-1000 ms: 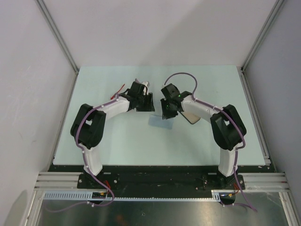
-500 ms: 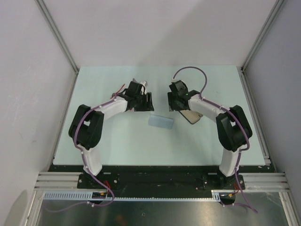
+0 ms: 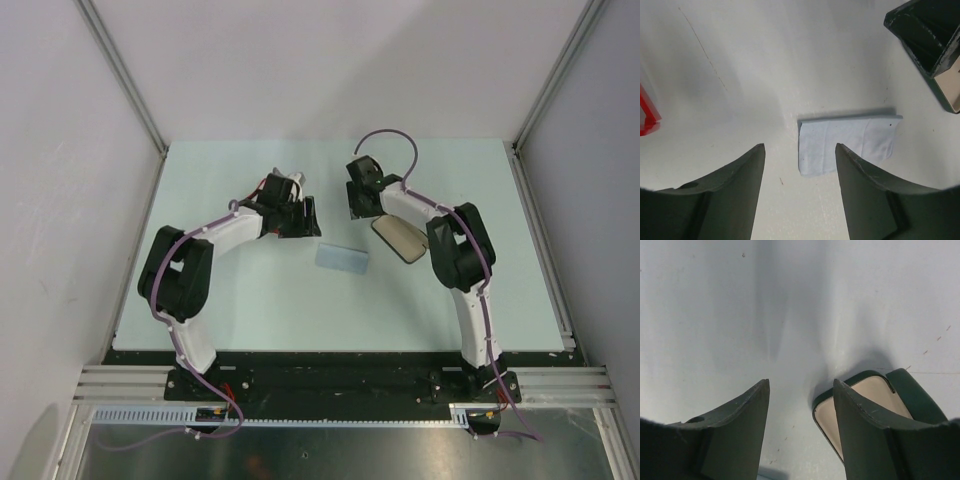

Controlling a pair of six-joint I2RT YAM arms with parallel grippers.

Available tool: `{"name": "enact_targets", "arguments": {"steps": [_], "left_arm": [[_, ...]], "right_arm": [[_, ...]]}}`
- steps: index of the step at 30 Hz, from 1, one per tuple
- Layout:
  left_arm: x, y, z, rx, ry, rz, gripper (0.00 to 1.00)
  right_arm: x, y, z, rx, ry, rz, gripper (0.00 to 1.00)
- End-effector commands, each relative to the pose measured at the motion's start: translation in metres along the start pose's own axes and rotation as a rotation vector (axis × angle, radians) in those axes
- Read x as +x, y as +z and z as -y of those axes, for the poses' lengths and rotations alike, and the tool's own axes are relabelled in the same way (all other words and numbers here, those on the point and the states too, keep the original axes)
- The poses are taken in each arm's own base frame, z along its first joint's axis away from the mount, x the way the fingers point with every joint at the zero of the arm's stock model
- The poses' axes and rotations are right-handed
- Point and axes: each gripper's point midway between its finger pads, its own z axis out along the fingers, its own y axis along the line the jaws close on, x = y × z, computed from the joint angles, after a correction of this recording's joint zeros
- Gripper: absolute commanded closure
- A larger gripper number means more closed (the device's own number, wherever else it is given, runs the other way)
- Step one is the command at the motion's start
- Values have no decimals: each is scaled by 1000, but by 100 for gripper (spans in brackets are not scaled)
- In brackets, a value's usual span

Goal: Organize the sunglasses

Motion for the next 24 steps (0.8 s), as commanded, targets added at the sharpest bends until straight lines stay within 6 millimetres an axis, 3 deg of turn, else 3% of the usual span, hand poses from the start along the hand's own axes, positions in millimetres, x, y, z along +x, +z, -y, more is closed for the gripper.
{"name": "enact_targets", "arguments": {"steps": [1, 11, 24], "left_arm": [[-11, -14, 8, 30, 13, 42, 36], [-9, -14, 5, 33, 15, 33, 36], [-5, -14, 4, 36, 16, 25, 35]], "right_arm": [[-1, -4, -4, -10, 12, -30, 42], [20, -10, -1, 25, 31, -54, 44], [43, -13, -22, -72, 20, -119, 55]]}}
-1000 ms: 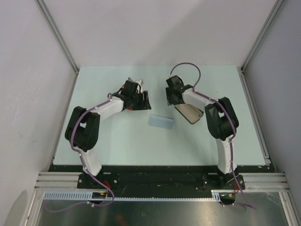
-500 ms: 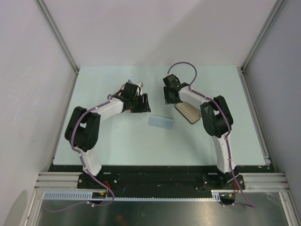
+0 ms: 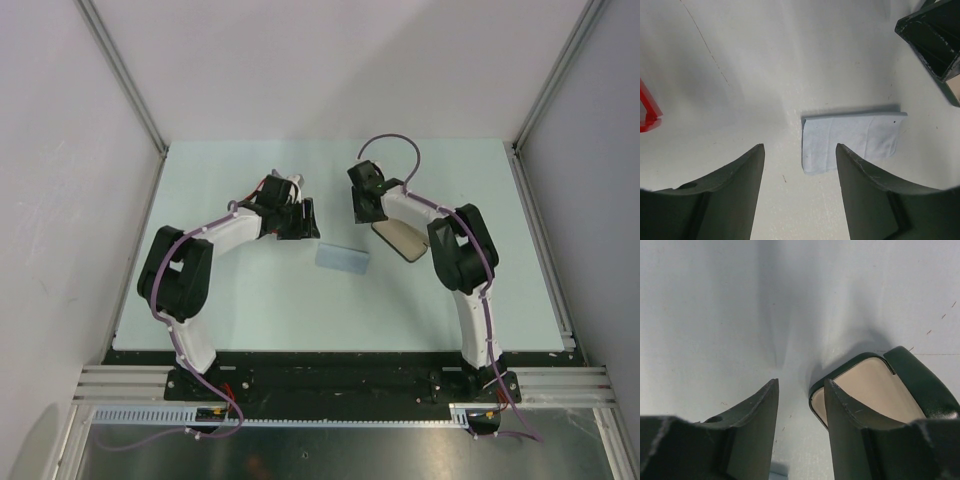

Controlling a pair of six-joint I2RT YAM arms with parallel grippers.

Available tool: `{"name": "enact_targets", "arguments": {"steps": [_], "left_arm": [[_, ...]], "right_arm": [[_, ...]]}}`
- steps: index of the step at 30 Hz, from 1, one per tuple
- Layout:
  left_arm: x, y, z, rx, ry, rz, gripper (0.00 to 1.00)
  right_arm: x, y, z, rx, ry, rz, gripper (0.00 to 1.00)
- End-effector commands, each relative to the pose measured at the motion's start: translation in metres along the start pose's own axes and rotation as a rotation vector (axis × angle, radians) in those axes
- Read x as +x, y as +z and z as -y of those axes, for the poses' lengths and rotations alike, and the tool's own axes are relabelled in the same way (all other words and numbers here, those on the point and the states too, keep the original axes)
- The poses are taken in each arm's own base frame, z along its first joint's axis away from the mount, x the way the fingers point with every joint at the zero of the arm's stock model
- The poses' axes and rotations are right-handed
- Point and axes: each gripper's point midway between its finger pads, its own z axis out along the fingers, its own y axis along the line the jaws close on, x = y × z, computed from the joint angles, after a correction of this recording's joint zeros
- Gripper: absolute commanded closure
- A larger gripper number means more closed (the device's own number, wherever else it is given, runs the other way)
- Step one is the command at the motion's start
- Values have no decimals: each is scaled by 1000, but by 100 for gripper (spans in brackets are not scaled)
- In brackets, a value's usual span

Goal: Organize the sunglasses

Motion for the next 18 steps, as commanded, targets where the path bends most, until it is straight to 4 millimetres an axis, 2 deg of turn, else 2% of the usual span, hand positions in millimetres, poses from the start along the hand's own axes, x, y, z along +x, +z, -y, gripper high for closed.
{"name": "enact_targets", "arguments": {"steps": [1, 11, 14, 18], "left_arm": [[-10, -14, 9, 35, 18, 39, 36], [-8, -13, 10, 44, 14, 29, 35], [-8, -13, 10, 46, 12, 30, 36], [-8, -13, 10, 46, 11, 28, 35]], "right_arm": [[27, -14, -20, -84, -10, -92, 56], [45, -29, -13, -45, 12, -111, 57], [43, -34, -12, -41, 18, -96, 57], [30, -38, -12, -56, 15, -55, 56]]}}
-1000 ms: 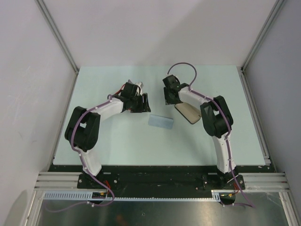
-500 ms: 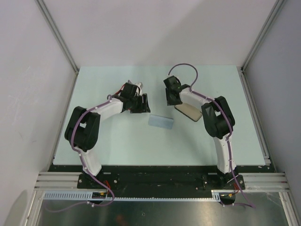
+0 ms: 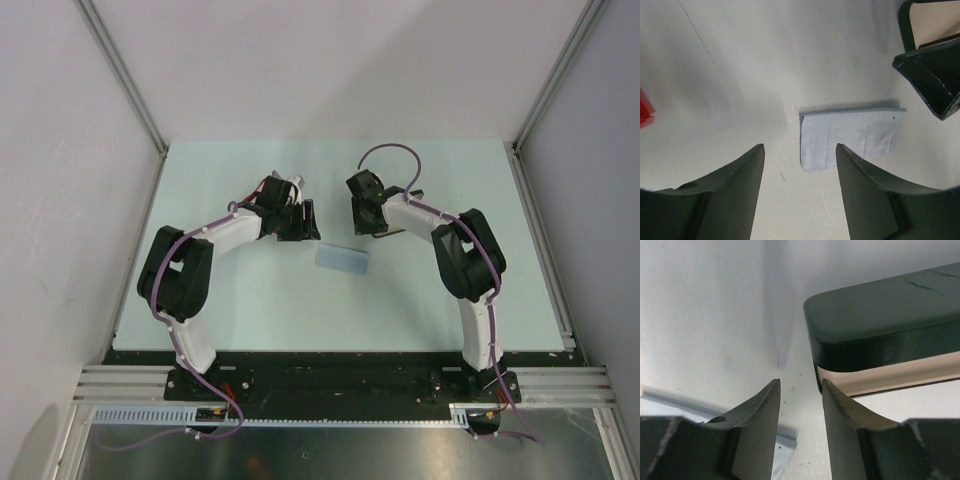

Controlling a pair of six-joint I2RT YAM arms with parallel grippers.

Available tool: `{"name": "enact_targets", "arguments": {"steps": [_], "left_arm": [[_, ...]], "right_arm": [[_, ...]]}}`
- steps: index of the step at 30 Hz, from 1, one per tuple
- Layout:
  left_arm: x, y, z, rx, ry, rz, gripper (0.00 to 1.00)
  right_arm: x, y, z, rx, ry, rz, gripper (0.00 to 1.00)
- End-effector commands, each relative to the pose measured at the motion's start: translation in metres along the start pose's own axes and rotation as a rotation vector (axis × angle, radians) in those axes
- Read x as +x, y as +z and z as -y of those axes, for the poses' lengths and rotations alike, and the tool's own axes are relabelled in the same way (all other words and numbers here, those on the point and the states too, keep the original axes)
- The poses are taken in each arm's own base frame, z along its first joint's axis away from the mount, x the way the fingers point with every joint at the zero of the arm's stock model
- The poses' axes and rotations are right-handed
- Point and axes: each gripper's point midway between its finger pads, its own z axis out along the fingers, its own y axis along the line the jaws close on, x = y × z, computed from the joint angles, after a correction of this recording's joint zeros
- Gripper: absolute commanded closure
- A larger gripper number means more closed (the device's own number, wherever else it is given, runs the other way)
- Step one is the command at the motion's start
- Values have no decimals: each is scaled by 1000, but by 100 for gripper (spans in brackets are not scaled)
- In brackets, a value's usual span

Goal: Organize the sunglasses

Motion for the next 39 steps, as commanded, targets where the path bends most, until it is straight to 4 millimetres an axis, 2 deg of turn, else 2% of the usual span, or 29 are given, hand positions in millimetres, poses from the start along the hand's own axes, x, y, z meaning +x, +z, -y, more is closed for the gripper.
{"name": "enact_targets", "arguments": {"steps": [1, 5, 9, 14, 18, 21, 28, 34, 35, 39], "left_arm": [[-13, -13, 10, 34, 15, 46, 35], [-15, -15, 10, 32, 17, 50, 35], [-14, -15, 10, 35, 16, 49, 35], [-11, -15, 11, 43, 9, 39, 35], [-14, -17, 9, 24, 5, 53, 35], [-17, -20, -1, -26, -24, 81, 34], [-15, -28, -7, -36, -40, 85, 34], [-15, -38, -9, -46, -43, 94, 34], [-14, -38, -10, -51, -47, 91, 33], [-11, -41, -11, -57, -50, 86, 33]], "right_arm": [[-7, -17, -6, -30, 1, 20, 55], [-28, -28, -10, -34, 3, 71, 52], [-34, -36, -4, -19, 17, 92, 48], [-25, -18, 2, -18, -36, 53, 46], [-26, -3, -6, -40, -109, 53, 46], [-24, 6, -11, -37, -125, 43, 46], [-17, 10, -41, -91, -111, 27, 46], [-18, 5, -64, -130, -42, 16, 47], [-25, 2, -71, -142, -35, 29, 46], [-20, 3, -86, -132, -34, 6, 47]]}}
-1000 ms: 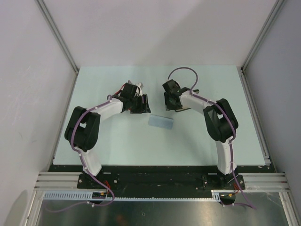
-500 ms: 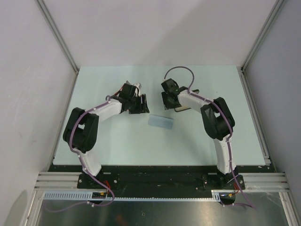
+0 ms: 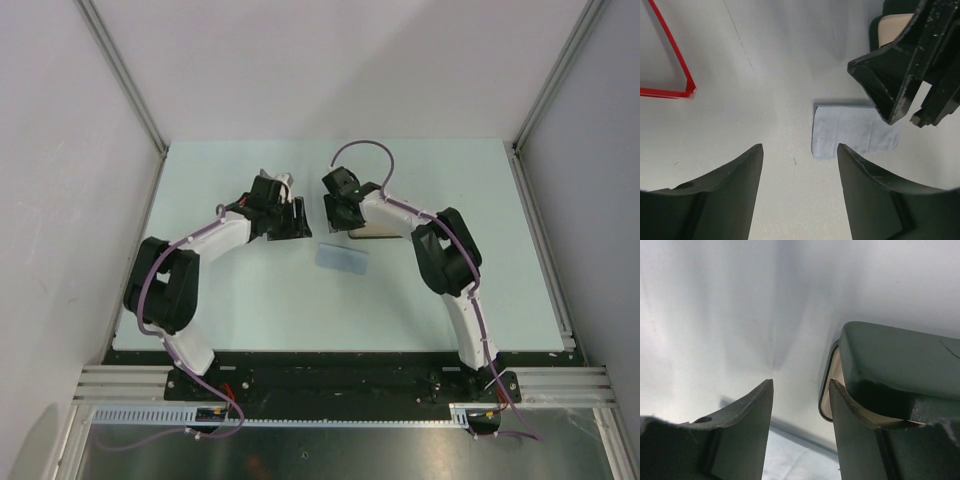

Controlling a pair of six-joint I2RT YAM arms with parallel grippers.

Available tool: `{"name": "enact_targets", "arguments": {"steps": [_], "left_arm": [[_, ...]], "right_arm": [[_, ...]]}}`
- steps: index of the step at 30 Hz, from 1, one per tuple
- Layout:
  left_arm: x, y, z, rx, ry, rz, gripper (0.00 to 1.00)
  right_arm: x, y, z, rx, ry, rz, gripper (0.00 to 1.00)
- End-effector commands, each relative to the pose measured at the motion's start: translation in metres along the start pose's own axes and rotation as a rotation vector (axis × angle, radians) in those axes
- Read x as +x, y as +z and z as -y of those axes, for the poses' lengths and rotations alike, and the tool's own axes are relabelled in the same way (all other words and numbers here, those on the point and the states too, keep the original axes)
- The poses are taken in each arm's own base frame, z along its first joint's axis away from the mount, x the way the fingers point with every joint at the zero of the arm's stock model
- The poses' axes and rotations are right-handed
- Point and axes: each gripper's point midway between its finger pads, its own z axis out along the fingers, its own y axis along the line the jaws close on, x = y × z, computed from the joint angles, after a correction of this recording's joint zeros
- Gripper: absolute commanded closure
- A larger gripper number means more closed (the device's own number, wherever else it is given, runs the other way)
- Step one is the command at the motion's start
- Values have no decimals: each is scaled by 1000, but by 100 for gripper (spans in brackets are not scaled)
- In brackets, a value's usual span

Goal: Organize the sunglasses

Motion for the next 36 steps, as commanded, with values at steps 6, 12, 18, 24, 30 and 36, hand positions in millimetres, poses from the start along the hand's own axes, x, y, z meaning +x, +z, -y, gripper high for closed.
{"name": "enact_targets", "arguments": {"steps": [6, 12, 18, 24, 30, 36], "left_arm": [[4, -17, -3, -14, -41, 15, 33], [6, -23, -8, -43, -65, 32, 31], [7, -30, -4, -25, -68, 38, 29], [13, -24, 10, 55, -66, -13, 28], [22, -11, 15, 66, -110, -58, 32], [31, 7, 23, 66, -167, -108, 34]], "right_arm": [[-15, -4, -31, -39, 69, 24, 44], [-32, -17, -30, -20, 49, 52, 34], [-47, -53, -16, 55, 46, 146, 19], [-27, -95, -3, 26, 124, 151, 22], [20, -130, 10, -33, 209, 135, 26], [62, -116, 18, -37, 257, 49, 29]]}}
